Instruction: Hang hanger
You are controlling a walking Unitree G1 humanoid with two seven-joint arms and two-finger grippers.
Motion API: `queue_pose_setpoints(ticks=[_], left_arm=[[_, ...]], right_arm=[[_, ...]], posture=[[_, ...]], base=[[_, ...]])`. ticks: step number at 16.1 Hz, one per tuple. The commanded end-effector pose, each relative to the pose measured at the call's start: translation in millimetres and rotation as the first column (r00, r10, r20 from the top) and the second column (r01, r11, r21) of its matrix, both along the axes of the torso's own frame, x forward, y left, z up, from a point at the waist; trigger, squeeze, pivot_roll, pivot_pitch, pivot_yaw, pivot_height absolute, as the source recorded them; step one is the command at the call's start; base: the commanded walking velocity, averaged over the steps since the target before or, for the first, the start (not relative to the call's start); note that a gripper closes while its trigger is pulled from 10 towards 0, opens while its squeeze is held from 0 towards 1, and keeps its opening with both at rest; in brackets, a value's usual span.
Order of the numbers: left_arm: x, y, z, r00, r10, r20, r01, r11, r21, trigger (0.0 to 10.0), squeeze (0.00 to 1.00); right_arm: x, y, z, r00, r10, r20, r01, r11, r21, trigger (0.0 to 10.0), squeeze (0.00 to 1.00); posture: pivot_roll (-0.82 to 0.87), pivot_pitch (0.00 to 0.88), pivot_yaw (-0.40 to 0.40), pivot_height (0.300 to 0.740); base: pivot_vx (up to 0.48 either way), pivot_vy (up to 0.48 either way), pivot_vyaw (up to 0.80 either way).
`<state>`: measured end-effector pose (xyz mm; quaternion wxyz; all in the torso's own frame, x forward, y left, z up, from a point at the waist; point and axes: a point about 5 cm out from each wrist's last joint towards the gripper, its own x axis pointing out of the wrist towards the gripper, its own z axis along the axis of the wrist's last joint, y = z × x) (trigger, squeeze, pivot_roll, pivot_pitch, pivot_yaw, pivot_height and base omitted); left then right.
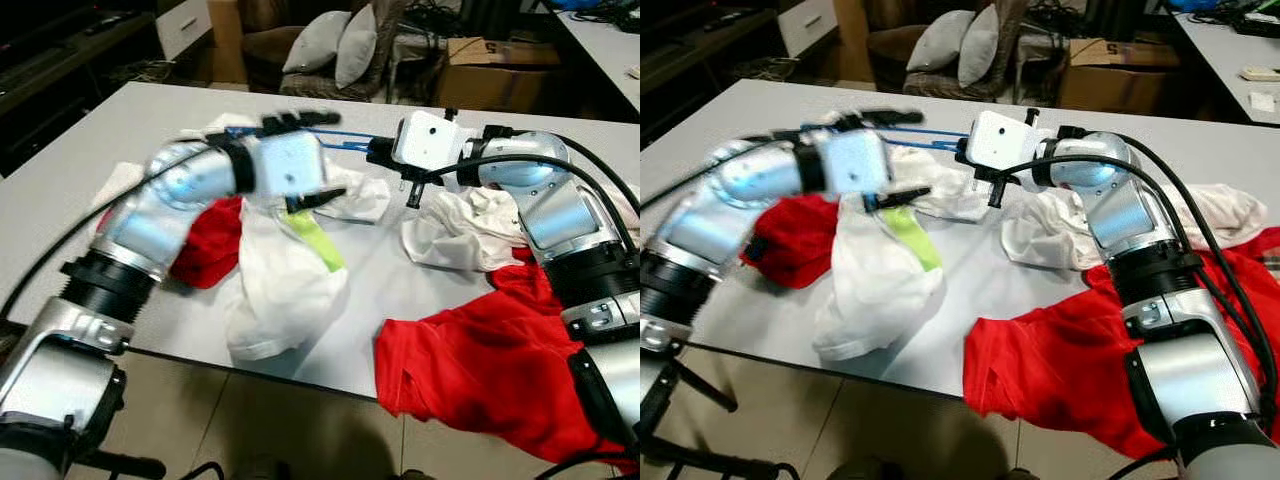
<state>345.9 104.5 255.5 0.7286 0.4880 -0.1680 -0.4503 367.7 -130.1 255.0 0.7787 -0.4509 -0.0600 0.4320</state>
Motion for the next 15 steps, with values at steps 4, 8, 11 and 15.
queue_pose_setpoints(ticks=[4,8,11,15], left_arm=[[12.1,-0.2,-7,0.996,0.056,0.074,-0.061,0.995,0.073,0.0,0.0],[22.6,-1.3,0,0.984,0.106,0.146,-0.117,0.991,0.071,0.0,0.0],[26.4,-4.3,0,0.979,0.119,0.165,-0.13,0.99,0.058,0.0,0.0],[26.3,-7.0,-5,0.987,0.079,0.143,-0.095,0.99,0.108,0.0,0.0]], right_arm=[[-6.9,6.4,6,0.999,0.048,0.01,-0.048,0.999,-0.003,0.0,0.0],[-10.5,7.4,8,0.998,0.064,0.019,-0.063,0.997,-0.033,0.0,0.0],[-13.9,10.4,9,0.997,0.078,0.02,-0.078,0.996,-0.041,0.0,0.0],[-15.4,10.3,13,0.996,0.085,0.026,-0.084,0.995,-0.051,0.0,0.0]], posture=[[-0.04,0.0,0.084,0.74],[-0.05,0.0,0.085,0.74],[-0.05,0.0,0.087,0.74],[-0.05,0.0,0.091,0.74]], base=[[0.0,0.0,0.0],[0.0,0.0,0.0],[0.0,0.0,0.0],[0.0,0.0,0.0]])
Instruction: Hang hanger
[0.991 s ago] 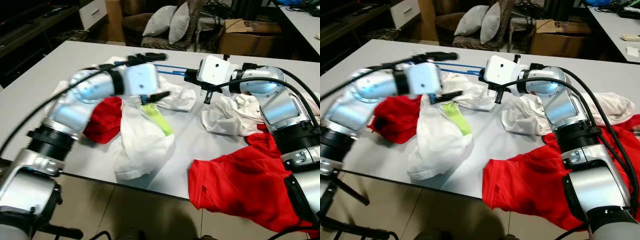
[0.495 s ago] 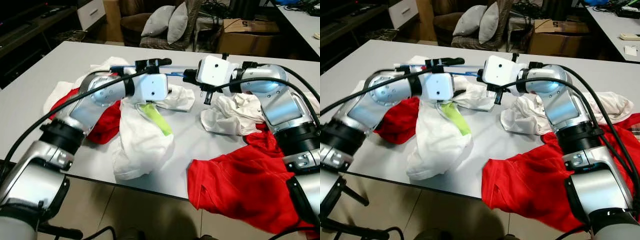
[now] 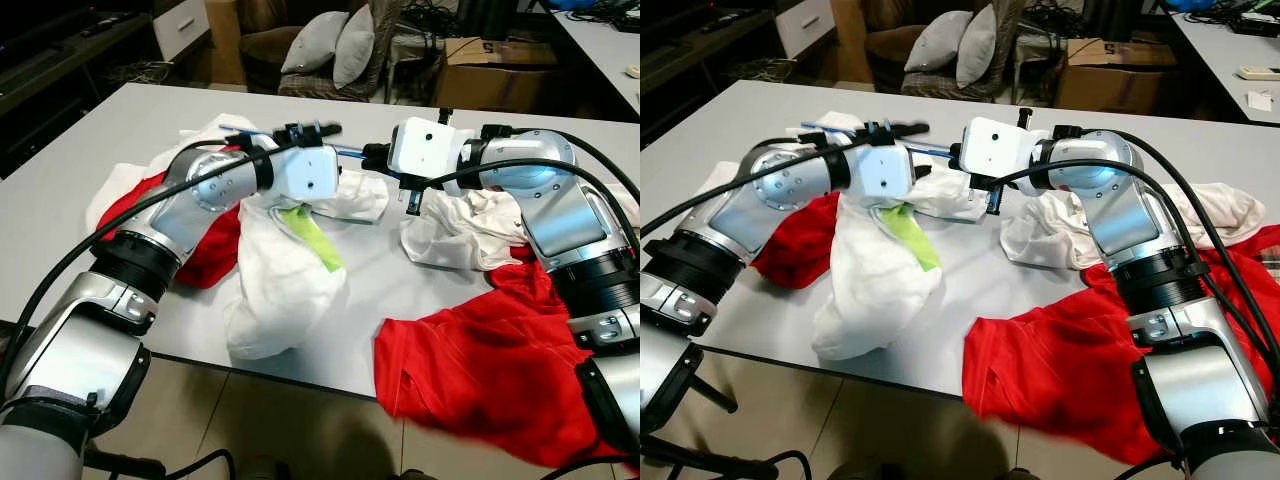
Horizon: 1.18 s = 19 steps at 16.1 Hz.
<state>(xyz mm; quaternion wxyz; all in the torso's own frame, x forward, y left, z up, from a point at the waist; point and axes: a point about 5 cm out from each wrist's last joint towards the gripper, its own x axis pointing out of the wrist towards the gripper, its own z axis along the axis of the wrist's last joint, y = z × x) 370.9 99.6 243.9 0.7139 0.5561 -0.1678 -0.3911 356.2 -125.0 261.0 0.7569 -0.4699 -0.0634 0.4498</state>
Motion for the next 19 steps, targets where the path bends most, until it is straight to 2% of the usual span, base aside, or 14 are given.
queue_pose_setpoints(ticks=[1,4,8,13,15,17,18,19], left_arm=[[0.9,-1.7,4,1.0,-0.017,-0.001,0.017,0.999,0.044,0.0,0.0],[2.3,0.2,4,1.0,-0.011,-0.014,0.012,0.998,0.065,0.0,0.0],[7.2,2.3,8,0.999,0.041,0.015,-0.041,0.999,0.023,0.0,0.0],[7.8,3.2,8,0.999,0.047,0.013,-0.048,0.999,0.022,0.0,0.0],[4.4,3.7,-1,0.999,0.014,-0.043,-0.012,0.999,0.051,0.0,0.0],[7.6,8.3,0,0.997,0.049,-0.052,-0.049,0.999,0.01,0.0,0.0],[10.4,13.3,1,0.994,0.082,-0.076,-0.085,0.996,-0.033,0.0,0.0],[12.7,19.9,2,0.989,0.115,-0.097,-0.122,0.99,-0.068,0.0,0.0]], right_arm=[[-4.4,4.8,7,0.999,0.039,0.021,-0.039,0.999,-0.007,0.0,0.0],[-5.4,2.7,9,0.999,0.04,0.027,-0.039,0.999,-0.027,0.0,0.0],[-6.2,1.7,10,0.999,0.04,0.03,-0.039,0.999,-0.033,0.0,0.0],[-6.6,1.9,11,0.999,0.043,0.031,-0.042,0.999,-0.033,0.0,0.0],[-6.8,2.3,14,0.998,0.054,0.031,-0.053,0.998,-0.028,0.0,0.0],[-6.1,1.8,17,0.998,0.042,0.051,-0.042,0.999,-0.009,0.0,0.0],[-4.5,-0.6,25,0.996,0.006,0.095,-0.012,0.998,0.06,8.2,0.0],[-3.2,-4.7,36,0.995,-0.027,0.096,0.01,0.986,0.168,10.0,0.05]], posture=[[-0.06,0.0,0.091,0.74],[-0.06,0.0,0.091,0.74],[-0.06,0.0,0.09,0.74],[-0.06,0.0,0.09,0.74],[-0.06,0.0,0.089,0.74],[-0.06,0.0,0.09,0.74],[-0.06,0.0,0.087,0.74],[-0.06,0.0,0.088,0.74]], base=[[0.0,0.0,0.0],[0.0,0.0,0.0],[0.0,0.0,0.0],[0.0,0.0,0.0],[0.0,0.0,0.0],[0.0,0.0,0.0],[0.0,0.0,0.0],[0.0,0.0,0.0]])
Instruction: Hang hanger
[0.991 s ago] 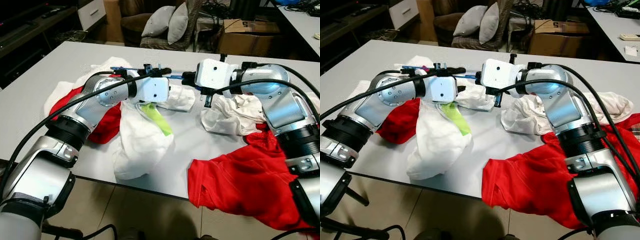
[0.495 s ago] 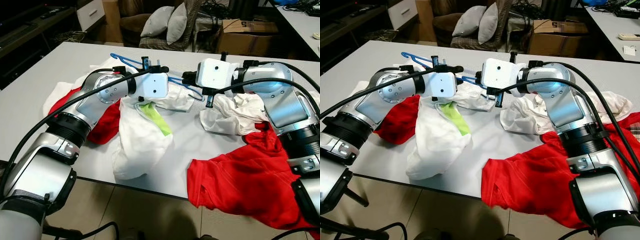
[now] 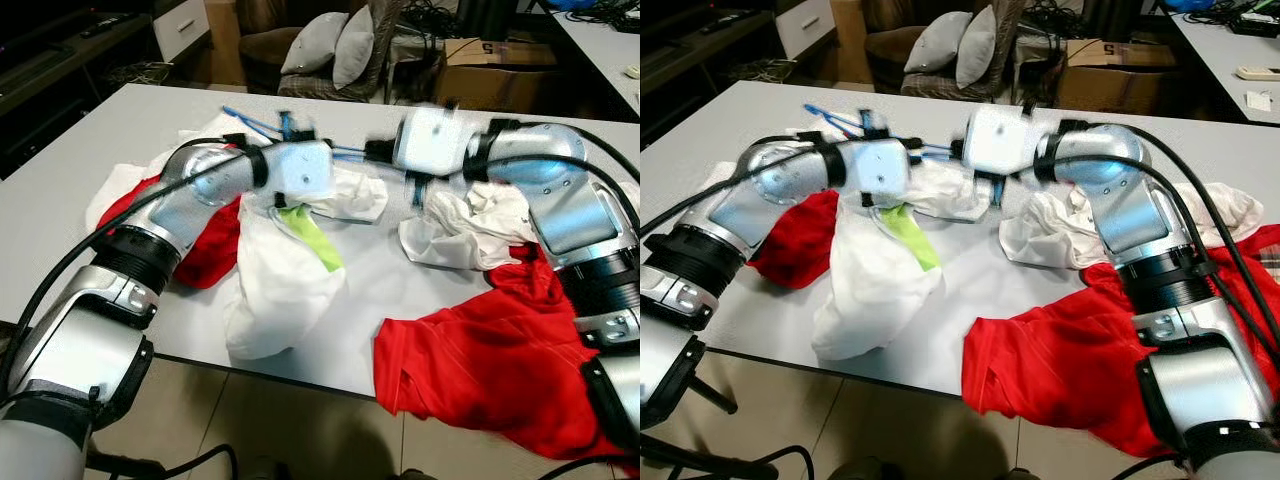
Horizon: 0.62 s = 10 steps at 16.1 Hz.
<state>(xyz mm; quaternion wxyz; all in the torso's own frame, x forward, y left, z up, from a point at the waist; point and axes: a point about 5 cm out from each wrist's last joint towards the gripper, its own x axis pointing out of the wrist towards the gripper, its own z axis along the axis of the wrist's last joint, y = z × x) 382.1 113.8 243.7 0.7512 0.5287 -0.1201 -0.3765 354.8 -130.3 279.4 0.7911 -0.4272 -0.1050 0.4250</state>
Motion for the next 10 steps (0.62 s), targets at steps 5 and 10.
queue_pose_setpoints(ticks=[5,10], left_arm=[[5.7,27.2,-1,0.986,0.076,-0.149,-0.103,0.979,-0.179,0.0,0.0],[-4.2,26.9,13,0.945,-0.139,-0.296,0.027,0.935,-0.355,0.0,0.0]], right_arm=[[-16.6,-36.8,42,0.999,0.029,-0.046,-0.012,0.944,0.329,10.0,1.0],[-51.2,-77.5,25,0.964,0.137,-0.227,-0.073,0.961,0.266,10.0,1.0]], posture=[[-0.07,0.0,0.093,0.74],[-0.08,0.0,0.103,0.74]], base=[[0.0,0.0,0.0],[0.0,0.0,0.0]])
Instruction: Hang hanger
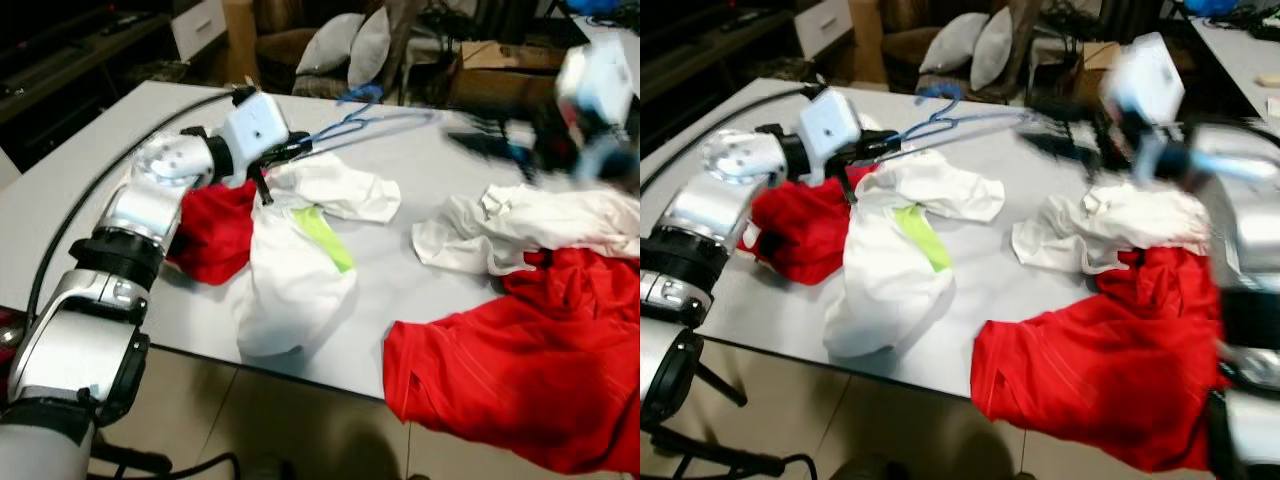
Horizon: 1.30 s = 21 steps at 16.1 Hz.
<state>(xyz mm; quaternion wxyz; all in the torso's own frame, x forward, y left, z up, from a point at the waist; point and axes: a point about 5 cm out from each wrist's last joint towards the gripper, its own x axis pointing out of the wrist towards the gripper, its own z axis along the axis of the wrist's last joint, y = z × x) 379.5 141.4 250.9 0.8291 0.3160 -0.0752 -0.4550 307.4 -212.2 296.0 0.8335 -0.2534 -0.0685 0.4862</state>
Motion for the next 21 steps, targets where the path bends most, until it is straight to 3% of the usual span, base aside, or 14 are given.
queue_pose_setpoints(ticks=[1,3,4,6,8,11,12,13,14,15,19,20,21], left_arm=[[-4.7,-3.5,8,0.997,-0.071,-0.007,0.071,0.997,-0.007,0.0,0.0],[-12.0,-10.7,8,0.985,-0.167,-0.042,0.168,0.986,0.021,0.0,0.0],[-15.0,-13.7,9,0.977,-0.205,-0.058,0.208,0.977,0.04,0.0,0.0],[-18.0,-17.8,12,0.967,-0.244,-0.066,0.248,0.967,0.065,0.0,0.0],[-22.9,-24.4,19,0.954,-0.292,-0.064,0.297,0.951,0.086,0.0,0.0],[-29.2,-31.1,25,0.943,-0.329,-0.055,0.333,0.938,0.098,0.0,0.0],[-30.8,-32.4,26,0.94,-0.337,-0.05,0.341,0.935,0.101,0.0,0.0],[-32.3,-33.2,27,0.938,-0.343,-0.048,0.346,0.932,0.105,0.0,0.0],[-34.1,-33.8,27,0.936,-0.349,-0.05,0.352,0.929,0.11,0.0,0.0],[-35.9,-34.5,27,0.934,-0.354,-0.053,0.358,0.927,0.114,0.0,0.0],[-36.7,-32.1,21,0.939,-0.337,-0.068,0.343,0.926,0.155,0.0,0.0],[-33.4,-29.7,20,0.95,-0.308,-0.06,0.313,0.934,0.169,0.0,0.0],[-25.6,-22.0,17,0.969,-0.24,-0.048,0.245,0.949,0.197,0.0,0.0]], right_arm=[[-4.9,1.0,3,0.999,0.03,0.009,-0.03,0.998,-0.054,10.0,1.0],[-2.3,1.6,2,1.0,0.017,0.026,-0.014,0.993,-0.114,10.0,1.0],[-2.2,6.5,10,0.998,0.038,0.046,-0.033,0.995,-0.098,10.0,0.0],[-5.1,14.4,15,0.993,0.111,0.035,-0.107,0.987,-0.116,10.0,0.0],[-4.3,21.0,4,0.986,0.169,-0.004,-0.166,0.961,-0.224,10.0,0.0],[2.5,30.1,-8,0.981,0.179,-0.076,-0.193,0.945,-0.264,10.0,0.0],[6.4,33.0,-10,0.983,0.163,-0.085,-0.181,0.947,-0.265,6.9,0.0],[9.8,34.9,-10,0.986,0.149,-0.081,-0.165,0.95,-0.265,4.7,0.0],[11.7,36.4,-10,0.986,0.146,-0.079,-0.161,0.953,-0.258,0.8,0.0],[13.3,37.9,-9,0.987,0.145,-0.076,-0.16,0.954,-0.252,0.0,0.0],[13.3,43.7,-4,0.983,0.179,-0.052,-0.186,0.945,-0.27,0.0,0.0],[8.7,43.2,-3,0.977,0.209,-0.043,-0.212,0.933,-0.289,6.8,0.0],[-5.8,37.0,0,0.954,0.277,-0.114,-0.298,0.915,-0.271,10.0,1.0]], posture=[[-0.09,0.0,0.109,0.74],[-0.09,0.0,0.11,0.74],[-0.09,0.0,0.109,0.74],[-0.09,0.0,0.106,0.74],[-0.09,0.0,0.101,0.74],[-0.08,0.0,0.093,0.74],[-0.08,0.0,0.091,0.74],[-0.08,0.0,0.091,0.74],[-0.08,0.0,0.087,0.74],[-0.07,0.0,0.084,0.74],[-0.07,0.0,0.078,0.74],[-0.07,0.0,0.078,0.74],[-0.07,0.0,0.076,0.74]], base=[[0.0,0.0,0.0],[0.0,0.0,0.0],[0.0,0.0,0.0],[0.0,0.0,0.0],[0.0,0.0,0.0],[0.0,0.0,0.0],[0.0,0.0,0.0],[0.0,0.0,0.0],[0.0,0.0,0.0],[0.0,0.0,0.0],[0.0,0.0,0.0],[0.0,0.0,0.0],[0.0,0.0,0.0]])
